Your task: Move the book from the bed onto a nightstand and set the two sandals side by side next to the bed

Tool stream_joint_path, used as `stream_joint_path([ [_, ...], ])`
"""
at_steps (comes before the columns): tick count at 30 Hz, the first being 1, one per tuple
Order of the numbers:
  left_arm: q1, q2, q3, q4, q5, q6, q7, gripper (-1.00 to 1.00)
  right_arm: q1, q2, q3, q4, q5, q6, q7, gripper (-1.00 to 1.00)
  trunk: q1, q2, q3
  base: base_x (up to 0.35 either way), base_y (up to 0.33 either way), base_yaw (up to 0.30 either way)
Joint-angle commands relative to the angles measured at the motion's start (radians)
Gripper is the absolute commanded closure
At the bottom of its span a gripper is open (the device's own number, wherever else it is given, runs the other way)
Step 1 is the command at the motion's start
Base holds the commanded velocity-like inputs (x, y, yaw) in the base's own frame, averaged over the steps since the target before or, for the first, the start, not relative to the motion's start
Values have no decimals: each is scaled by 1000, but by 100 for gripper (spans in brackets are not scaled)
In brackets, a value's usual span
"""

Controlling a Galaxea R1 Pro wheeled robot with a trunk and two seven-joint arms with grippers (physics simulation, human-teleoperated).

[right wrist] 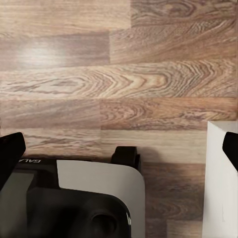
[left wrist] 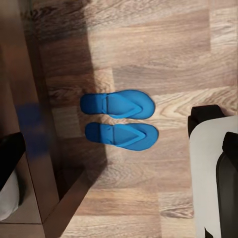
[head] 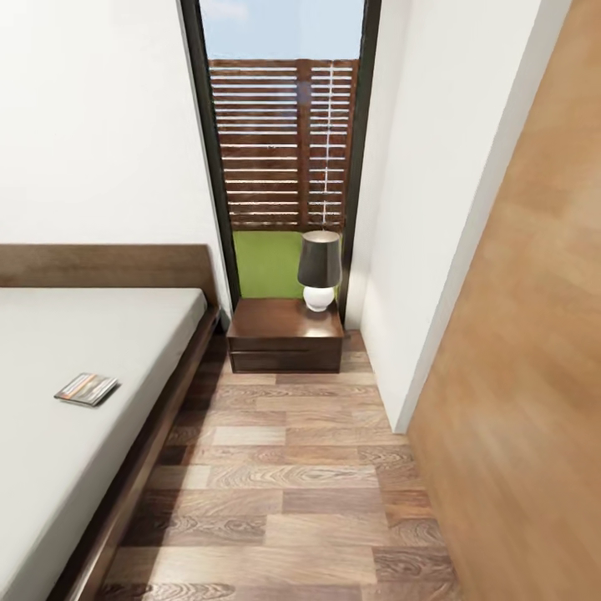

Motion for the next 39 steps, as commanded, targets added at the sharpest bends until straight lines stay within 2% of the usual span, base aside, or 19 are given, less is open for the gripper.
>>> stream_joint_path([
  [1,-1,0,-8,0,10,-3,-1,-100,0,1,-8,-2,5,7,6,-100,1,0,-1,296,0,19],
  [12,-1,0,-8,0,10,-3,-1,-100,0,1,-7,-1,6,7,5,-100,1,0,-10,285,-68,115],
  [39,-1,0,-8,0,10,-3,-1,-100,0,2,-6,-1,6,7,3,-100,1,0,-42,254,-54,176],
])
